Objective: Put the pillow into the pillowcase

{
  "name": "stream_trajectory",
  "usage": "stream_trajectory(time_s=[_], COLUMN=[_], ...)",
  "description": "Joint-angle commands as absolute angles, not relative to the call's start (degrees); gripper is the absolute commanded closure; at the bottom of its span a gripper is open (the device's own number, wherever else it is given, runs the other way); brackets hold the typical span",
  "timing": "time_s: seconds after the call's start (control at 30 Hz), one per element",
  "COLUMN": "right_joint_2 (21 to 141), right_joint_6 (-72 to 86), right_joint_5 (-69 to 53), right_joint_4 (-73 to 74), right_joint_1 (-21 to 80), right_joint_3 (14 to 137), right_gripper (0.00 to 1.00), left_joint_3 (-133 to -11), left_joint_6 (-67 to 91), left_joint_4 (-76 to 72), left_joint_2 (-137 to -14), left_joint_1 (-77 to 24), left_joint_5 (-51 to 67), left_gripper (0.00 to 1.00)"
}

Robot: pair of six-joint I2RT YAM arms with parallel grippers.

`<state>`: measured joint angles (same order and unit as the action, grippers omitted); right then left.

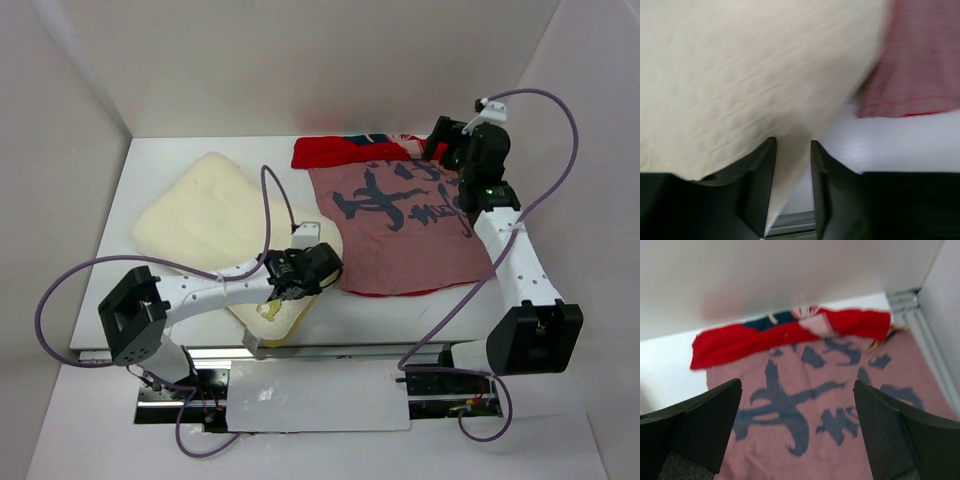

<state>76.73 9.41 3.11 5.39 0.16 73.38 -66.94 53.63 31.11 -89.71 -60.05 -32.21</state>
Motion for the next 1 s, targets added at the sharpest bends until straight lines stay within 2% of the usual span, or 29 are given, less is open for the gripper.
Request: stream_trajectory(time_s=[0.0, 0.03, 0.1, 0.17, 0.3, 0.47, 0.53, 0.6, 0.73, 0.77, 0.8, 0.97], right_joint_2=[75.1, 75.1, 75.1, 74.6, 73.3, 74.4, 74.9, 75.4, 75.9, 75.9, 75.9, 75.9], right_joint_6=[13.0, 13.0, 13.8, 15.2, 17.9, 21.7, 23.7, 26.6, 30.9, 30.9, 32.7, 36.2], right_joint_5=[6.0, 6.5, 7.8, 9.6, 9.1, 10.7, 12.7, 16.7, 20.1, 20.1, 20.6, 17.8], right_joint_4=[5.4, 5.4, 5.9, 4.8, -0.2, -1.5, 1.9, 5.1, 6.4, 6.4, 7.1, 9.9], right_joint_1=[2.8, 3.8, 5.2, 6.6, 9.8, 13.4, 13.4, 12.8, 7.8, 7.7, 6.7, -2.1], right_joint_3=[70.7, 70.7, 68.7, 67.2, 61.2, 56.3, 56.3, 56.2, 53.0, 52.5, 51.9, 49.1], right_gripper=[0.00, 0.00, 0.00, 0.00, 0.00, 0.00, 0.00, 0.00, 0.00, 0.00, 0.00, 0.00], left_joint_3=[-61.0, -57.8, -56.0, -56.0, -55.3, -59.8, -63.9, -67.2, -73.3, -73.3, -74.3, -79.3], left_joint_6=[67.0, 68.6, 71.7, 78.4, 89.6, 87.1, 81.5, 70.7, 53.0, 53.0, 50.0, 46.2], left_joint_4=[40.2, 40.3, 43.0, 52.3, 67.7, 72.2, 65.1, 57.8, 37.8, 37.8, 34.0, 27.6], left_joint_2=[-88.4, -88.4, -87.0, -86.1, -80.3, -74.3, -73.2, -72.6, -76.8, -76.8, -78.2, -90.2], left_joint_1=[-55.0, -53.6, -50.7, -46.5, -38.8, -29.8, -30.4, -34.5, -42.4, -42.5, -45.1, -48.4], left_joint_5=[-31.6, -30.4, -30.4, -33.0, -38.7, -40.6, -40.6, -40.0, -34.0, -34.0, -32.0, -21.4], left_gripper=[0.61, 0.69, 0.77, 0.85, 0.81, 0.78, 0.69, 0.43, 0.11, 0.11, 0.01, 0.00])
